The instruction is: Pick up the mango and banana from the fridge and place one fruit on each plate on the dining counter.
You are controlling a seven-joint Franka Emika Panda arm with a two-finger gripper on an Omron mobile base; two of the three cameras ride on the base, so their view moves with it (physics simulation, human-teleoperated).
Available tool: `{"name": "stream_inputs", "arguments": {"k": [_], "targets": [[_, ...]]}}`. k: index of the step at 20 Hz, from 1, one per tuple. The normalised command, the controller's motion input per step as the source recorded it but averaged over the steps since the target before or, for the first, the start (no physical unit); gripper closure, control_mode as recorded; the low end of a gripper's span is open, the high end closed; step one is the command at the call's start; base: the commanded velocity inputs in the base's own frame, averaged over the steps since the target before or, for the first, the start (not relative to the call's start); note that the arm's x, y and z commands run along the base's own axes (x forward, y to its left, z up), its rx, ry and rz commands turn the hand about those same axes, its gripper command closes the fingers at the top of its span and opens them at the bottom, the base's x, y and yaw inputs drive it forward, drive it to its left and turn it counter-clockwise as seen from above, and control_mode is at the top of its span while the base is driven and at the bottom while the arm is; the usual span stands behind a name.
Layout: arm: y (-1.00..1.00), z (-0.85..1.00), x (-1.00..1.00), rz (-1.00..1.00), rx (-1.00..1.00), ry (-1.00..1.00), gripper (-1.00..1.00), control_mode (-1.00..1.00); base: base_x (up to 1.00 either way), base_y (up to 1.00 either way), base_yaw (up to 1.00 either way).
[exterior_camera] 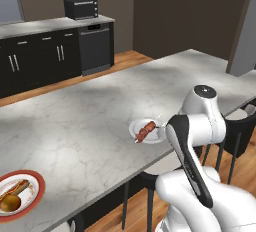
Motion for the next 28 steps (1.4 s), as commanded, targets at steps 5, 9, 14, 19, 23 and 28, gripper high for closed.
{"name": "stream_inputs", "arguments": {"k": [5, 9, 14, 19, 23, 28], "targets": [[-0.14, 0.0, 0.65, 0.0, 0.15, 0.0, 1.0, -1.0, 0.0, 0.0, 0.0], [-0.09, -0.01, 0.7, 0.0, 0.07, 0.0, 1.0, -1.0, 0.0, 0.0, 0.0], [-0.01, -0.3, 0.47, -0.08, 0.0, 0.0, 1.0, -1.0, 0.0, 0.0, 0.0], [-0.01, -0.37, 0.41, -0.12, 0.0, 0.0, 1.0, -1.0, 0.0, 0.0, 0.0], [-0.02, -0.45, 0.28, -0.13, 0.0, 0.0, 1.0, -1.0, 0.0, 0.0, 0.0], [0.0, -0.31, 0.5, -0.14, 0.0, 0.0, 1.0, -1.0, 0.0, 0.0, 0.0]]}}
